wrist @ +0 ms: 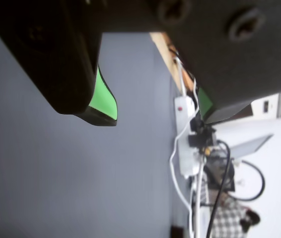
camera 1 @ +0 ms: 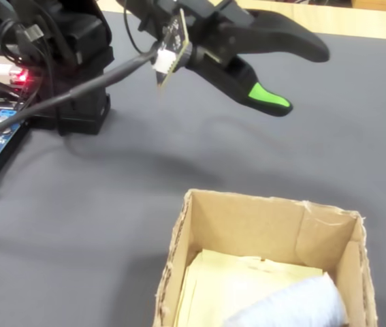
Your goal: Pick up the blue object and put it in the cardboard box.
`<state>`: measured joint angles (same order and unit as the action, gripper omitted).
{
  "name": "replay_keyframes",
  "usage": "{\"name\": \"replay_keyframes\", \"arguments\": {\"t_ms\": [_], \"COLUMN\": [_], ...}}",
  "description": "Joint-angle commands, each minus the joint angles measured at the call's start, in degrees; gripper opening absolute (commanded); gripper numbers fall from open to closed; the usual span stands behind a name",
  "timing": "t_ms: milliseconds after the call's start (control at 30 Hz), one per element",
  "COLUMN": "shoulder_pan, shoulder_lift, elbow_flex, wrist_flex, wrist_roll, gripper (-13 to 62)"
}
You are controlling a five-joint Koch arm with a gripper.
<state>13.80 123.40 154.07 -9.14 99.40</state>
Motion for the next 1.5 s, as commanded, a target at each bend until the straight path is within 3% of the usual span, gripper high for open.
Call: {"name": "replay_keyframes", "arguments": {"t_ms": [0, 367, 767, 1167, 1467], "shoulder_pan": [-2.02, -9.14, -9.93, -10.11, -9.93], "shoulder_lift": [3.08, 11.43, 12.30, 12.39, 12.39], "elbow_flex": [-0.35, 12.74, 24.08, 24.70, 24.61], "wrist_flex": [-6.59, -5.98, -5.98, 7.65, 7.38], "wrist_roll": [3.34, 3.43, 2.64, 2.29, 2.29], "gripper": [32.4, 32.4, 33.7, 33.9, 34.0]}}
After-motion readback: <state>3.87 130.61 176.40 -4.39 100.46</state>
